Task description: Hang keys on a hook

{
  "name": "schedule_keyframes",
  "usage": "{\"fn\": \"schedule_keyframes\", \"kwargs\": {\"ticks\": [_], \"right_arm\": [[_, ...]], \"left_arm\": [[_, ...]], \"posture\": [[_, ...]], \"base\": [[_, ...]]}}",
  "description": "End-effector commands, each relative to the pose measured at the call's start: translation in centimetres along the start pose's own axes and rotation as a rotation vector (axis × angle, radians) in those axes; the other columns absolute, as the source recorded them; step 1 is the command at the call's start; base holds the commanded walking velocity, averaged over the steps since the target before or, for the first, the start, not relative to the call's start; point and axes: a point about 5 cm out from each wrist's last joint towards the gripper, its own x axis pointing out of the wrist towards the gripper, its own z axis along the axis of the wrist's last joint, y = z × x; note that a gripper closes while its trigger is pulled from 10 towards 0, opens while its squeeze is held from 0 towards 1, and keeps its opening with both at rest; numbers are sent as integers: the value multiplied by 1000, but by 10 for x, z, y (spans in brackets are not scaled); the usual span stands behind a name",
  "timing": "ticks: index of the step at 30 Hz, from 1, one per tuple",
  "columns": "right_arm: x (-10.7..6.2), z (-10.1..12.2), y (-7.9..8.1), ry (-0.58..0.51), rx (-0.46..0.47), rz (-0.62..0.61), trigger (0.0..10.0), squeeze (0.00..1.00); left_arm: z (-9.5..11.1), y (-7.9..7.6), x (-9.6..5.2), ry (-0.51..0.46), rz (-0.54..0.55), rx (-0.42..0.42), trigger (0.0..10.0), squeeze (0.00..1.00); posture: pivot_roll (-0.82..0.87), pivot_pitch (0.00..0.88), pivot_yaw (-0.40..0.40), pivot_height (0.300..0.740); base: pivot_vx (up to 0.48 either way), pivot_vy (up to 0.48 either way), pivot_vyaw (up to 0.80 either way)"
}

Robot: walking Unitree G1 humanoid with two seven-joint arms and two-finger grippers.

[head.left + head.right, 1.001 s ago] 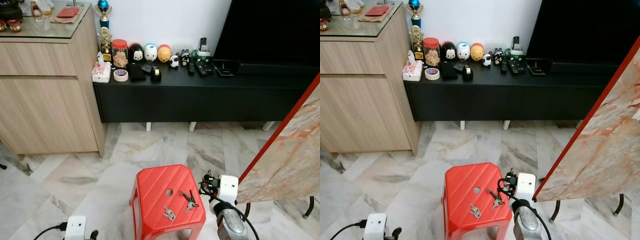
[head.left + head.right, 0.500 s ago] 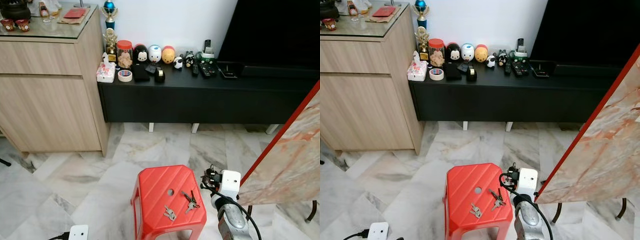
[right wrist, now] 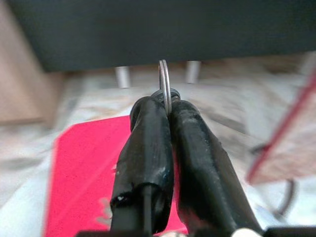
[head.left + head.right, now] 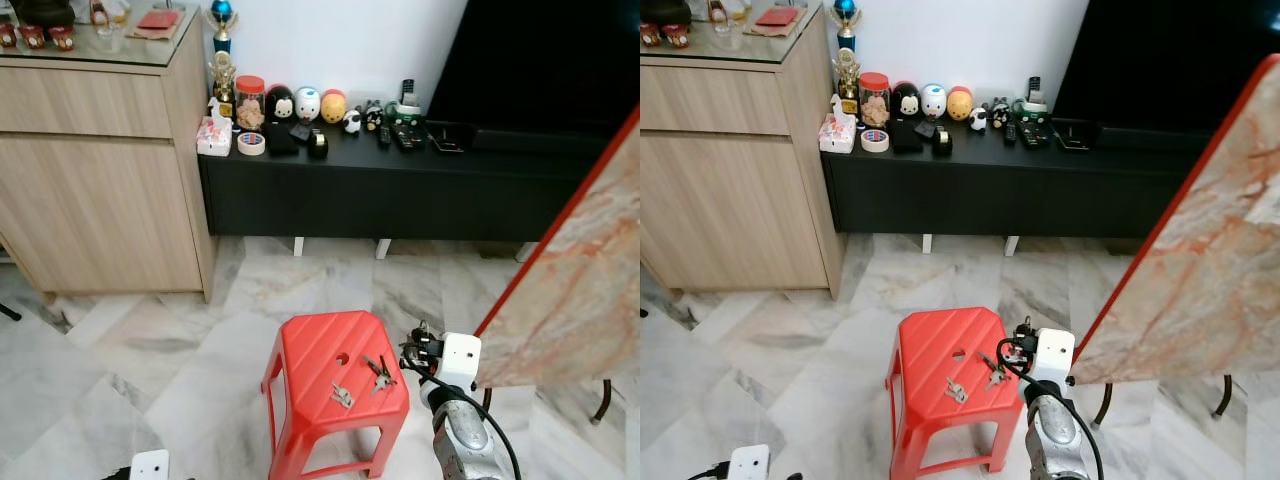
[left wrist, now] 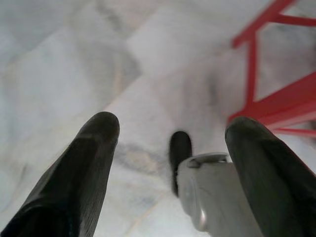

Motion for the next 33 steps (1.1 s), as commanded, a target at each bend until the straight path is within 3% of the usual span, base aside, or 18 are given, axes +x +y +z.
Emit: {"fn": "schedule_keyframes", "kwargs": {"ticks": [1,6,33], "right_arm": [[3,6,-1,-21,-2,-5,10000,0],[2,5,0,-15,-5,0,10000,0],[2,3,0,7,-5,-2,10000,0]], "left_arm": [[-17,-4,-6,58,-3,-14,10000,0],[-18,-4,-6,55,-1,-18,10000,0],[-18,-6,-7,41,4,10,10000,0]], "posture": [[94,0,-146,740],[94,0,-147,740],[99,0,-150,740]], "base": [[-304,0,0],[-286,0,0],[0,0,0]]}}
